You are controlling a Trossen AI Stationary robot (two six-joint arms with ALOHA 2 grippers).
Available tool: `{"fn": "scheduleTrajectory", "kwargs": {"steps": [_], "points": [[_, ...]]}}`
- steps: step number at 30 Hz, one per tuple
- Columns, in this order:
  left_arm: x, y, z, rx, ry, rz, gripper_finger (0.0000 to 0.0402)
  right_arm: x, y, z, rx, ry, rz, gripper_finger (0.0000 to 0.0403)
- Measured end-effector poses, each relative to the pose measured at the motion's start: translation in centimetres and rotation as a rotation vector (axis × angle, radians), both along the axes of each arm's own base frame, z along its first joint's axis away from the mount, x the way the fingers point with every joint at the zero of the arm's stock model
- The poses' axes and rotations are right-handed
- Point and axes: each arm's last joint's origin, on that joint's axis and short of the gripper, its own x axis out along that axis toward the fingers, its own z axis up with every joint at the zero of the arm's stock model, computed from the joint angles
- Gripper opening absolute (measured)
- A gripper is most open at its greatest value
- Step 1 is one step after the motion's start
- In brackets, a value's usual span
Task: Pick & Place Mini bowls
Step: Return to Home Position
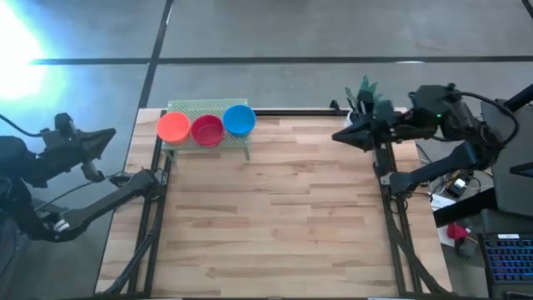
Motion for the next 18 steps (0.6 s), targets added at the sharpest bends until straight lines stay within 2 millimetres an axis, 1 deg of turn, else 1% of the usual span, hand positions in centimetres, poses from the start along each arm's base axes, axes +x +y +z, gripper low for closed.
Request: {"fn": "scheduleTrajectory", "kwargs": {"steps": [3,11,18], "points": [[-0.3,-0.5,-0.2,0.016,-0.026,-0.042,0.0000,-1.9,-0.1,-0.7,0.008,-0.038,-0.001,0.0008],[-1.9,-2.1,-0.8,0.064,-0.158,-0.055,0.0000,-6.7,-0.4,-2.7,0.038,-0.150,-0.005,0.0008],[-3.4,-3.5,-1.8,0.064,-0.230,-0.061,0.0000,-9.6,-0.5,-5.4,0.020,-0.213,-0.006,0.0008]]}}
